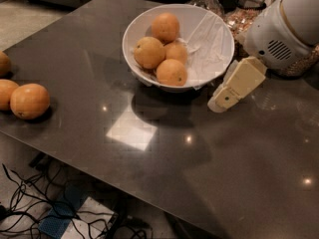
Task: Pick orange from white bowl
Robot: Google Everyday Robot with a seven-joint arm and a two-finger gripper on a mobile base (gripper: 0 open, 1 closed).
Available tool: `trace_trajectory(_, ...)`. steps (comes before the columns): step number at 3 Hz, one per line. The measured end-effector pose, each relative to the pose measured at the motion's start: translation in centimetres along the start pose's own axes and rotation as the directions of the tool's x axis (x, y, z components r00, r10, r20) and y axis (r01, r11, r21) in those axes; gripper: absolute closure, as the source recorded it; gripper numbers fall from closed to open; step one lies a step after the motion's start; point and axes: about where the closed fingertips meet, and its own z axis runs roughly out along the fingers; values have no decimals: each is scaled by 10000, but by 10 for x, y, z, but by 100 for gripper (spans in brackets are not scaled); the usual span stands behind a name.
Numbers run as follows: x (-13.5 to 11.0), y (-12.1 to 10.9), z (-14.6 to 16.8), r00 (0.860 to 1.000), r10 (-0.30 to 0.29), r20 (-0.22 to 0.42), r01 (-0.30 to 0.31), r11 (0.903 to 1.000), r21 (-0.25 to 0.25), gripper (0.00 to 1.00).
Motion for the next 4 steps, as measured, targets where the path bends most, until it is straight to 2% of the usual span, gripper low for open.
trace_trajectory(1,-3,3,8,9981,279,549,-264,9993,-273,0)
trace_trajectory(2,-18,8,22,9803,1110,1632,-1018,9928,-639,0)
trace_trajectory(4,-68,10,23,9250,2110,3159,-2015,9775,-627,0)
